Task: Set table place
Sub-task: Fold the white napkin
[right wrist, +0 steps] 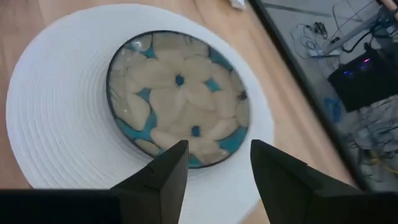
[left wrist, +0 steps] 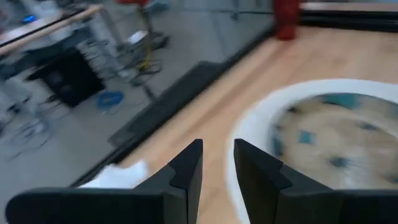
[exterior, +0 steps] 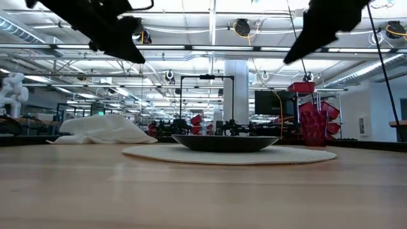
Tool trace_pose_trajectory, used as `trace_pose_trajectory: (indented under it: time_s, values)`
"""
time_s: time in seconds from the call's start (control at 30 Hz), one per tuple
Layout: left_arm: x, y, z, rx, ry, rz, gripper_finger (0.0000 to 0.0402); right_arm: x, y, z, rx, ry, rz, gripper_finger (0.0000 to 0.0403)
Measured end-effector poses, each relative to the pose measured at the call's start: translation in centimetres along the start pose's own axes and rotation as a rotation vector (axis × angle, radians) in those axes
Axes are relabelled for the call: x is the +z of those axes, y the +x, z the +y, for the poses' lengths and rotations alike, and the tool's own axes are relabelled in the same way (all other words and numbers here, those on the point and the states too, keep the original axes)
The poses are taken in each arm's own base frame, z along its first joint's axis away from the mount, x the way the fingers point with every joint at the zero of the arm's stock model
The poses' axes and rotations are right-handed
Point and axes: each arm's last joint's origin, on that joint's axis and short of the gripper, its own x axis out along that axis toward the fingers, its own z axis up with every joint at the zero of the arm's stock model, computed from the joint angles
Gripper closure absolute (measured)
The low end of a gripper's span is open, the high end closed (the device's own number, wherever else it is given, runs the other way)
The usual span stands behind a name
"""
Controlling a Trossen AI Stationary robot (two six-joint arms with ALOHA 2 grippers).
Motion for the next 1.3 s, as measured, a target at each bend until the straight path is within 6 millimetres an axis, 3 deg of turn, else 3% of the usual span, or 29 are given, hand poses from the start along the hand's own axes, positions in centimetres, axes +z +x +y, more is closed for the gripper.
trace_pose_trajectory:
  time_s: [0.27,0.47,0.63,0.8,1.0,1.13,1.3]
  values:
    - [-0.3,4.2,5.0,0.055,-0.091,0.156,0.0323,-3.5,2.7,1.3,0.063,0.12,-0.072,0.0243]
    - [-0.5,6.7,9.7,0.217,-0.188,0.264,0.0323,-3.9,3.0,1.5,0.072,0.145,-0.09,0.0243]
    - [-0.6,8.3,12.7,0.218,-0.153,0.353,0.0322,-3.6,3.2,1.4,0.073,0.169,-0.101,0.0243]
    - [-0.3,10.2,14.7,0.204,-0.138,0.487,0.0304,-3.2,3.6,1.2,0.068,0.186,-0.11,0.0243]
    - [0.6,12.9,16.9,0.232,-0.154,0.765,0.0267,-2.6,4.2,0.9,0.062,0.201,-0.126,0.0243]
    - [0.0,14.6,17.2,0.213,-0.155,0.921,0.0254,-2.3,4.3,0.8,0.066,0.199,-0.134,0.0243]
    - [-1.3,16.1,16.9,0.163,-0.107,0.989,0.0253,-2.4,4.2,0.9,0.083,0.184,-0.124,0.0243]
